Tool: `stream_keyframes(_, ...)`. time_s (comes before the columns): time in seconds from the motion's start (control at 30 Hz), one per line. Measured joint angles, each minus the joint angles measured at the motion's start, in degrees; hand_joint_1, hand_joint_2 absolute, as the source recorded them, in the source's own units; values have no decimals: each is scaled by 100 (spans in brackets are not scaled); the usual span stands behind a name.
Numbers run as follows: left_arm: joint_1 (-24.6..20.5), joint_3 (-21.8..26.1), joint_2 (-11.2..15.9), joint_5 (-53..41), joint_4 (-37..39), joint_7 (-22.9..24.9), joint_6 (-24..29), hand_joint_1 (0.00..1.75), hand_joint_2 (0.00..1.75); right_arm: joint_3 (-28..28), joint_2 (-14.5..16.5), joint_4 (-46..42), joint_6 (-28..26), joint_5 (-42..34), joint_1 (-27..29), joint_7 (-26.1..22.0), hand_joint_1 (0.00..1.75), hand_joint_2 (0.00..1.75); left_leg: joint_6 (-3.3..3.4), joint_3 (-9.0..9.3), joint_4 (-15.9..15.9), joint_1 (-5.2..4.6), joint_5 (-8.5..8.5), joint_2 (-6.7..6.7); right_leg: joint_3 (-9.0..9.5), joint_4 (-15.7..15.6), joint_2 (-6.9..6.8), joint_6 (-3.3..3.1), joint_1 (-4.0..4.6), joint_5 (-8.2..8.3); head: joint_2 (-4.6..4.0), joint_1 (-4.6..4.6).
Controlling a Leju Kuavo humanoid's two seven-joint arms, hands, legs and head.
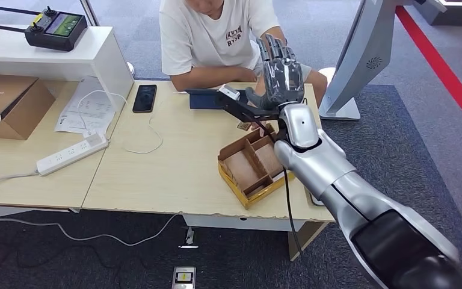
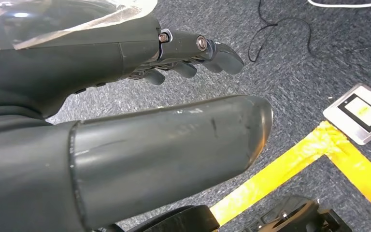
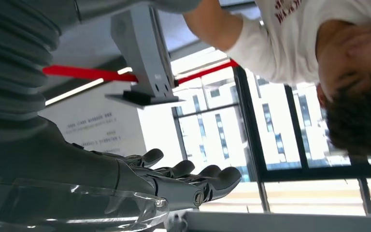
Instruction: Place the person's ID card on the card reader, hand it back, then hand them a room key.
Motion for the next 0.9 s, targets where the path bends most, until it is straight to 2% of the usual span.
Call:
stream_keyframes(0.13, 90, 14, -1, 84, 0, -55, 94, 0, 0, 98, -204, -402, -335, 835, -44, 260, 0, 0, 0, 4, 2, 0, 0, 0, 1, 0, 0, 0, 0, 0, 0, -1)
stream_keyframes(0.27, 169, 89, -8, 301, 2, -73, 160, 0, 0, 85, -585, -1175, -657, 1656, 152, 668, 0, 175, 0, 9, 4, 0, -2, 0, 4, -4, 0, 1, 0, -1, 0, -1)
stream_keyframes(0.4, 206, 173, -31, 507, 2, -63, 196, 0, 0, -259, -1036, -2138, -868, 1981, 755, 908, 0, 175, 3, 16, 6, 0, -4, -1, 15, -10, 0, 2, 0, -1, 0, -1)
stream_keyframes(0.5, 246, 253, -134, 631, 4, -6, 360, 0, 0, -902, -1318, -2971, -921, 1903, 1521, 725, 0, 175, 7, 17, 7, -2, -7, -4, 23, -13, -2, 3, -2, -2, 0, -1)
stream_keyframes(0.57, 268, 298, -236, 708, 4, 59, 488, 0, 0, -1508, -1397, -3465, -933, 1655, 2029, 227, 0, 175, 8, 15, 7, -4, -8, -2, 22, -14, -1, 3, -3, -1, 0, -1)
stream_keyframes(0.7, 284, 402, -387, 912, 4, 115, 623, 0, 0, -3056, -1384, -4142, -943, 1063, 2862, -994, 0, 175, 10, 15, 12, -4, -9, -8, 23, -16, -7, 4, -4, -1, 0, -1)
stream_keyframes(0.83, 291, 453, -427, 1070, 4, 116, 644, 0, 0, -4477, -1376, -4392, -943, 630, 3495, -1601, 0, 175, 10, 14, 13, -4, -10, -7, 23, -17, -9, 4, -4, -1, 0, 0)
stream_keyframes(0.9, 288, 471, -439, 1119, 4, 119, 644, 0, 0, -4944, -1370, -4416, -943, 514, 3693, -1737, 0, 175, 11, 14, 13, -4, -10, -5, 23, -17, -9, 4, -4, -1, 0, -1)
